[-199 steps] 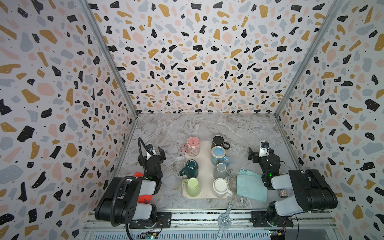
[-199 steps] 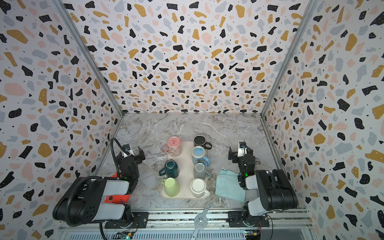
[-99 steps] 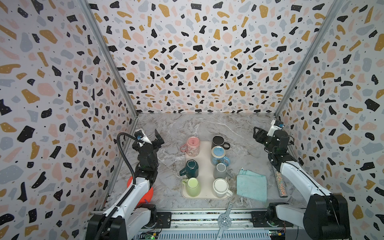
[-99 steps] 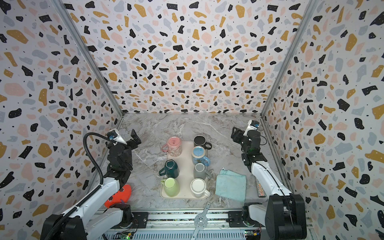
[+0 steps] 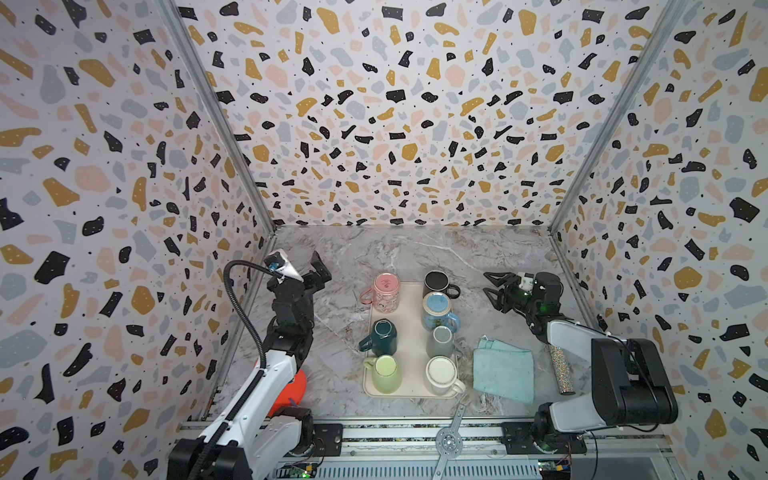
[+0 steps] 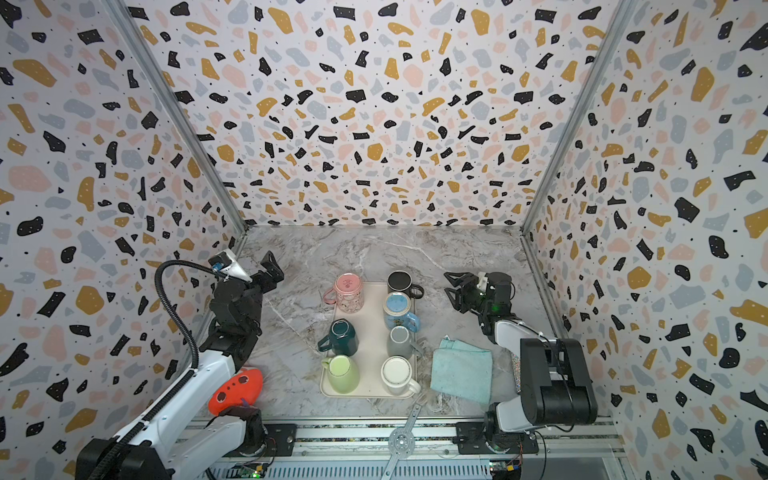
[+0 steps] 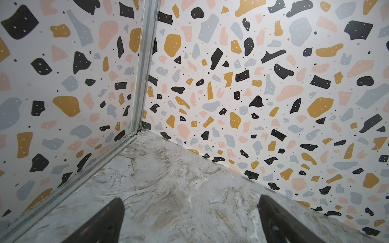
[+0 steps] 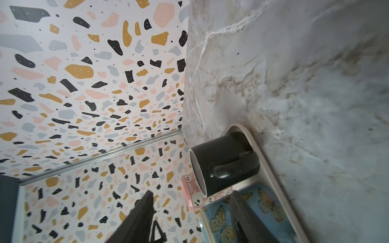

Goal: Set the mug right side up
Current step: 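Reach the right gripper toward the sideways black mug while the left arm rises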

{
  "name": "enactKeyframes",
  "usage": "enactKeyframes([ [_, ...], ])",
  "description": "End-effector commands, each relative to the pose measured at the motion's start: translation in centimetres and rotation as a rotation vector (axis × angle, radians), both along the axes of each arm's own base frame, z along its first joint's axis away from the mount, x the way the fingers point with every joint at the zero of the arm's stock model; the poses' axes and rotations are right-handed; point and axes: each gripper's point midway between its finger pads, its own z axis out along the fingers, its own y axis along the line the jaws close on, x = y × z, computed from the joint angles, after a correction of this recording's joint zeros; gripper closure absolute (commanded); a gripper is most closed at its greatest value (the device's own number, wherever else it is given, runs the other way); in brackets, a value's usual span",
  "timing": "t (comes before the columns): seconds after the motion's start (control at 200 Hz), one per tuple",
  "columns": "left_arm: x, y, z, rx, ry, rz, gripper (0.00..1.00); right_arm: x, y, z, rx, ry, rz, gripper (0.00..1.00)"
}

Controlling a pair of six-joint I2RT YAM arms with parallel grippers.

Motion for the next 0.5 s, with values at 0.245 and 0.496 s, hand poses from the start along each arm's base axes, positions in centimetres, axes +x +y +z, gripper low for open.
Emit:
enactKeyframes([
  [0.245, 1.4, -0.1, 2.1, -0.060, -0.042, 0.000, 0.00, 1.0, 4.5, 1.5, 0.328, 0.168, 0.076, 0.46],
  [0.496, 1.9, 0.0, 2.1, -0.052, -0.011, 0.009, 0.00, 1.0, 7.3, 0.0, 0.431, 0.266, 0.103, 0.47],
])
